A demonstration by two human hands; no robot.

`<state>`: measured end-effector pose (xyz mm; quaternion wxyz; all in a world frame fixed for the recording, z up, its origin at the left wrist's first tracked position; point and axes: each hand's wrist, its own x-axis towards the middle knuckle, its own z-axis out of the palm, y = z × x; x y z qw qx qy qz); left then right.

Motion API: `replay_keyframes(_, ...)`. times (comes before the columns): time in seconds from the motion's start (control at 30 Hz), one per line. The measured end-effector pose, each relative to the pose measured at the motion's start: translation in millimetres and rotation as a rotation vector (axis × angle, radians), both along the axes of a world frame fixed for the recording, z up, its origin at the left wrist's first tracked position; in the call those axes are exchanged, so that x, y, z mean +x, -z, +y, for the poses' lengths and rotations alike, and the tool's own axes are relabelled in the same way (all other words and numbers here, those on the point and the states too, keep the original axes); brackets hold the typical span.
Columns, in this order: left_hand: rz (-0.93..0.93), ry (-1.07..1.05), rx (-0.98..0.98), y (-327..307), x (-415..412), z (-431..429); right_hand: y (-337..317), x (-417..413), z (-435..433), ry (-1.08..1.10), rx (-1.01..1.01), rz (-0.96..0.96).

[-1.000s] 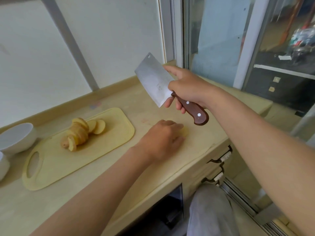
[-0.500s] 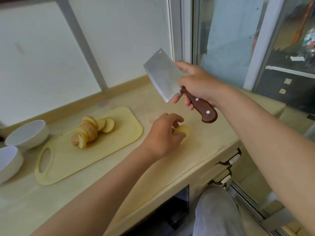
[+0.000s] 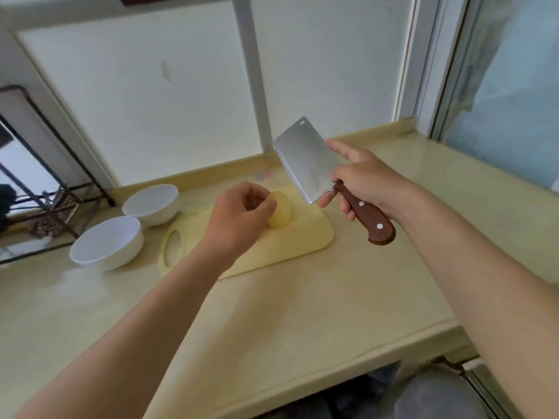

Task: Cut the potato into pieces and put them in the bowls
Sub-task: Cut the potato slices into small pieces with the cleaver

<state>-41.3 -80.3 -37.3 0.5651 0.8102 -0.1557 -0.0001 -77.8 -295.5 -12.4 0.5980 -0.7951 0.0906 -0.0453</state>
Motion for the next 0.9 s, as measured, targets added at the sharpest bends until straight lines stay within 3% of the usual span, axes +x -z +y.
replay_keyframes(0.2,0.005,-0.163,0.064,7.3,24.7,63.7,13.6,32.5,33.5,-0.087,-0.060,0.037)
replay_keyframes(0.47,0.192,-0.215,0.080,28.9,38.7,91.7,25.0,54.8,35.2,-0.098,-0.039,0.056)
replay_keyframes(0.57,0.175,-0.195,0.174,32.5,41.3,91.7,32.2,62.2,34.7,-0.097,-0.006,0.063)
replay_keyframes(0.7,0.064,-0.170,0.478,32.3,50.6,89.6,41.0,69.0,33.5,-0.120,-0.002,0.085)
replay_keyframes(0.9,0.065,-0.069,0.549,33.1,62.3,78.2,44.5,68.5,34.2,-0.147,-0.022,0.090)
